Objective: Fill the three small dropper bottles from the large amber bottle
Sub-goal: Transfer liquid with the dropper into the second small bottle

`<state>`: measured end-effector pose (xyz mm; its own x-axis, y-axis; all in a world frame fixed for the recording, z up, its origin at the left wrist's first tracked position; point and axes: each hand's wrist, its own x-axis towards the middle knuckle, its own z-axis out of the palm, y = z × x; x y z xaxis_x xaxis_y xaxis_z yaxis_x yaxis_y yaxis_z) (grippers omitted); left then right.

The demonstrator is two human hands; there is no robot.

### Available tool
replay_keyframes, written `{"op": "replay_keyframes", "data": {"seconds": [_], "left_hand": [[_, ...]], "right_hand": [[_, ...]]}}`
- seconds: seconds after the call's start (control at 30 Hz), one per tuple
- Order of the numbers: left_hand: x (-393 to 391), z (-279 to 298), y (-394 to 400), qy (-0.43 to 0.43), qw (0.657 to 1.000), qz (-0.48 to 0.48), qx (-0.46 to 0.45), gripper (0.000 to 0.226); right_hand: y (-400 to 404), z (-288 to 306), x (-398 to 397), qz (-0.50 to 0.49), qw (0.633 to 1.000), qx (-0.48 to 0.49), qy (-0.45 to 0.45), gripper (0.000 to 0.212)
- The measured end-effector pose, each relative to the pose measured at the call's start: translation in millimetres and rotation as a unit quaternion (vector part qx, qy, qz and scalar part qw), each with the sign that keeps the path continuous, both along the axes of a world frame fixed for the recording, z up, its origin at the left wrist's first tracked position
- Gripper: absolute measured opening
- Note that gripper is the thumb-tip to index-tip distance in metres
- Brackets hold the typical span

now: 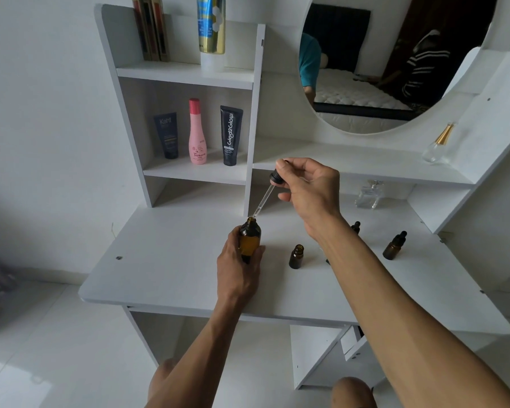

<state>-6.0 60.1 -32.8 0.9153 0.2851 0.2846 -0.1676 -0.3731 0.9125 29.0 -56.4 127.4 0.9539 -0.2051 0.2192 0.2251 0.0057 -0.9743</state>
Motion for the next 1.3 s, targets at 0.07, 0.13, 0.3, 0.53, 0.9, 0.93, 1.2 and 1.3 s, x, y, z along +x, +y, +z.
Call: {"op": "replay_keyframes", "data": {"seconds": [0.07, 0.13, 0.3, 0.53, 0.9, 0.93, 1.2, 1.3], "left_hand": [[0, 0, 0, 0.0, 1.0, -0.001, -0.001, 0.048], [0, 0, 0, -0.001, 1.0, 0.0, 0.0, 0.049], [1, -2, 1, 0.001, 1.0, 0.001, 0.007, 0.049], [1, -1, 1, 0.009, 1.0, 0.001, 0.004, 0.05], [0, 1, 0, 0.007, 1.0, 0.001, 0.01, 0.05], [0, 1, 0, 0.006, 1.0, 0.0, 0.011, 0.05], [0, 0, 0, 0.002, 1.0, 0.001, 0.011, 0.05], [1, -1, 0, -0.002, 1.0, -0.005, 0.001, 0.051]], "right_hand": [[2, 0, 1, 0.0, 1.0, 0.001, 0.0, 0.014], [3, 0, 2, -0.002, 1.0, -0.002, -0.004, 0.012], [4, -1, 3, -0.011, 1.0, -0.02, -0.016, 0.01], [4, 1, 3, -0.009, 0.999, -0.029, -0.014, 0.011], [5, -4, 1, -0.007, 0.998, -0.055, -0.006, 0.013], [5, -4, 1, -0.006, 0.998, -0.065, -0.007, 0.013], [17, -15, -2, 0.021, 0.983, -0.183, -0.012, 0.013], [20, -23, -3, 0.032, 0.976, -0.215, -0.021, 0.015]]}}
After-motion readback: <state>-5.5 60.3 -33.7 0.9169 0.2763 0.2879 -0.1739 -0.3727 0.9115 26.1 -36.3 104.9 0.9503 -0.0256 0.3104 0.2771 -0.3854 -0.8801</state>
